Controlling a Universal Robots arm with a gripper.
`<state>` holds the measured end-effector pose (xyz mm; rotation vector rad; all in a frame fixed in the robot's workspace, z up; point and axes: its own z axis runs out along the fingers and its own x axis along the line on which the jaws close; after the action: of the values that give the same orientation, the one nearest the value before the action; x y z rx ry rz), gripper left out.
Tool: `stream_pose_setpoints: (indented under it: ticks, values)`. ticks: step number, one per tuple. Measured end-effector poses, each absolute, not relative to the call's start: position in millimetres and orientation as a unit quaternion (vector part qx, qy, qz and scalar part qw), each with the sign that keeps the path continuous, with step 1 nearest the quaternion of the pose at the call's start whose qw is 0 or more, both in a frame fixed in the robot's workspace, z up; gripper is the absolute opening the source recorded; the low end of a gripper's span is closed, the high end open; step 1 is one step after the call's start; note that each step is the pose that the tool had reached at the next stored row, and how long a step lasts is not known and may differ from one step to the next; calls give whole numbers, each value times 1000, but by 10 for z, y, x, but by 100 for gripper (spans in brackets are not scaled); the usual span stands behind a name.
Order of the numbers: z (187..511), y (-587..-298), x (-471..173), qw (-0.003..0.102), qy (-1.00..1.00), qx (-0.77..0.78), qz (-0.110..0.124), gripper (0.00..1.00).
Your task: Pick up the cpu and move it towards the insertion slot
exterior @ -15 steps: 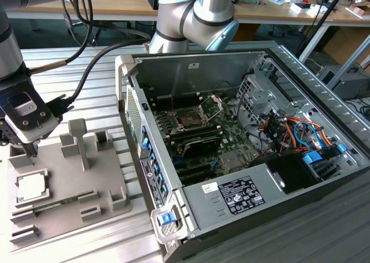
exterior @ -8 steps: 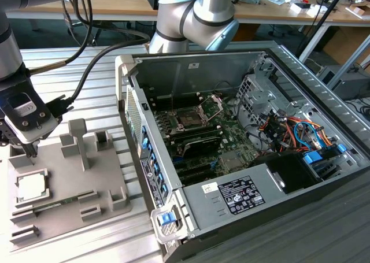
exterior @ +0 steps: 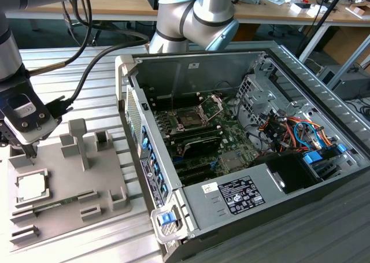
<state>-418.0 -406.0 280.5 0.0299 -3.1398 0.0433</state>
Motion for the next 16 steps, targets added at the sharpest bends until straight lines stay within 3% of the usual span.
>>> stream_pose_setpoints:
  ticks: [16]
  values:
    - [2780, -4089, -4201, 1, -1000, 10, 16, 11]
